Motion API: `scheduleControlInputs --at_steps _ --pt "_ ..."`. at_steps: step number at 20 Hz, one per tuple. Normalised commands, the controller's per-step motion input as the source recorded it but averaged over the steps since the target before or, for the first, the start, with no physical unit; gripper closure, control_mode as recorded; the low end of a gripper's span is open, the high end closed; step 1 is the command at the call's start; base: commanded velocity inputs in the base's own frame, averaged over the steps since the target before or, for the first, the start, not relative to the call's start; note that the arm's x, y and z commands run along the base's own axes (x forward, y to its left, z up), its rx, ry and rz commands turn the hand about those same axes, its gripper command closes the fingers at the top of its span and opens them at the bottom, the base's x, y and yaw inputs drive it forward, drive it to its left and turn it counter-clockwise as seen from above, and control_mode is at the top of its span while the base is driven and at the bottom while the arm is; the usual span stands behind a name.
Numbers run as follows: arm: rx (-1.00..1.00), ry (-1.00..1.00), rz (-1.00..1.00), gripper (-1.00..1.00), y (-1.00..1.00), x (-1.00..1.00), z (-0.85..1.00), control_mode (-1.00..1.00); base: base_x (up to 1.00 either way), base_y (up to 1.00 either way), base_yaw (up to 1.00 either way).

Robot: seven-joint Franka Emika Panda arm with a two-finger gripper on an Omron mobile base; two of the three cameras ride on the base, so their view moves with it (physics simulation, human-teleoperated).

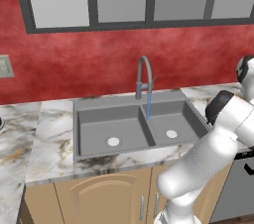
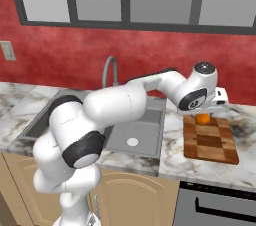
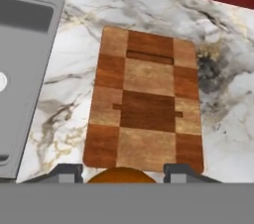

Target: Pick the tangerine from the sink and place it on the cutting board to airdry. Then turn off the sink faucet.

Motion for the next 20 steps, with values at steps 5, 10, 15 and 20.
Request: scheduleControlInputs --at_steps 5,10,15,20 --pt "0.01 0.0 0.03 1.0 -0.1 0.15 -0.22 -1.0 0.0 0.0 0.0" --pt "0.01 0.0 0.03 1.0 -0.03 0.03 -0.17 -1.0 0.0 0.0 0.0" --pt "0.0 0.0 0.03 1.0 -0.02 0.0 -0.18 -1.0 0.0 0.0 0.0" --pt "0.01 0.01 0.02 1.0 -0.01 0.05 -0.16 -1.0 0.0 0.0 0.0"
